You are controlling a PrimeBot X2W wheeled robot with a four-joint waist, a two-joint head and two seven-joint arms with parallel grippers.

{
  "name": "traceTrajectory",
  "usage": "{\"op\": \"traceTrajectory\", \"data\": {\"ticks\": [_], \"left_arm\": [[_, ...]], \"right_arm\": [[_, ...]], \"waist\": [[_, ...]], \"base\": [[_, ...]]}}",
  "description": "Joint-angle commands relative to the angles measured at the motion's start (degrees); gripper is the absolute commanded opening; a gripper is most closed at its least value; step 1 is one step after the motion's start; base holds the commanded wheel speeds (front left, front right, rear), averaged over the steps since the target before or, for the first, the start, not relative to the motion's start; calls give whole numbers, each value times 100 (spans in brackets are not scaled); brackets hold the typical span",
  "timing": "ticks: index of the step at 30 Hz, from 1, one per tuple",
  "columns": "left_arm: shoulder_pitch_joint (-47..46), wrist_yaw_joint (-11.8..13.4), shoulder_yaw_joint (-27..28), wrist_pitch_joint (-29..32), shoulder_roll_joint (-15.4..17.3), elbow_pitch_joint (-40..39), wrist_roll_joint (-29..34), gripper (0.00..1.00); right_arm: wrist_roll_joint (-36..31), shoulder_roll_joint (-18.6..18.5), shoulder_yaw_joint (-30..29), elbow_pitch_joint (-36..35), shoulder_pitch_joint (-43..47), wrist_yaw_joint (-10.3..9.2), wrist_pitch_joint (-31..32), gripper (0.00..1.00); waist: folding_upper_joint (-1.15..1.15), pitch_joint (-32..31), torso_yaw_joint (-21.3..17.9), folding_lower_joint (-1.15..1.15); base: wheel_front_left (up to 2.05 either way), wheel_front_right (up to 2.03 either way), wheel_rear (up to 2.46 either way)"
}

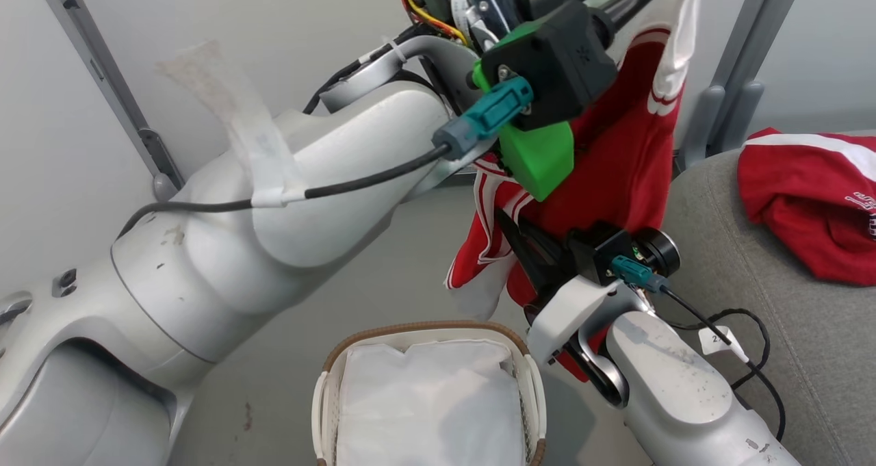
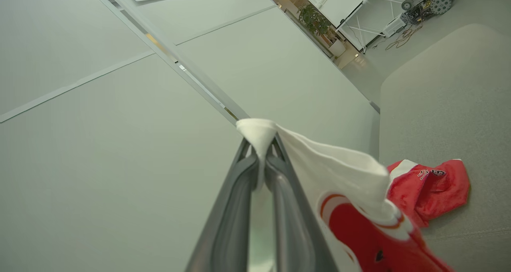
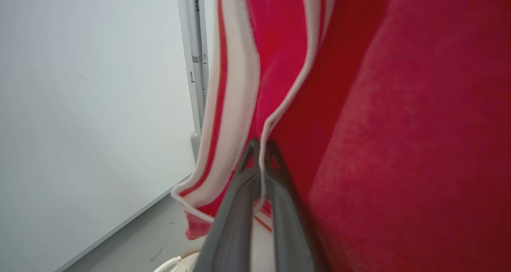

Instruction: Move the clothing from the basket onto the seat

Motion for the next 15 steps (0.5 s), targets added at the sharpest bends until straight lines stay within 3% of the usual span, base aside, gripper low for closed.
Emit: {"op": "traceTrajectory", "data": {"ticks": [1, 15], "left_arm": [[123, 57, 34, 2, 77, 36, -48, 0], [1228, 385, 338, -281, 589, 938, -667, 0]], "right_arm": [[-11, -20, -25, -20, -26, -6, -11, 0], [-26, -20, -387, -689, 229, -6, -12, 0]], "waist": [[0, 11, -23, 0], [0, 149, -298, 0]], "base": [[0, 0, 0], [0, 0, 0]]}}
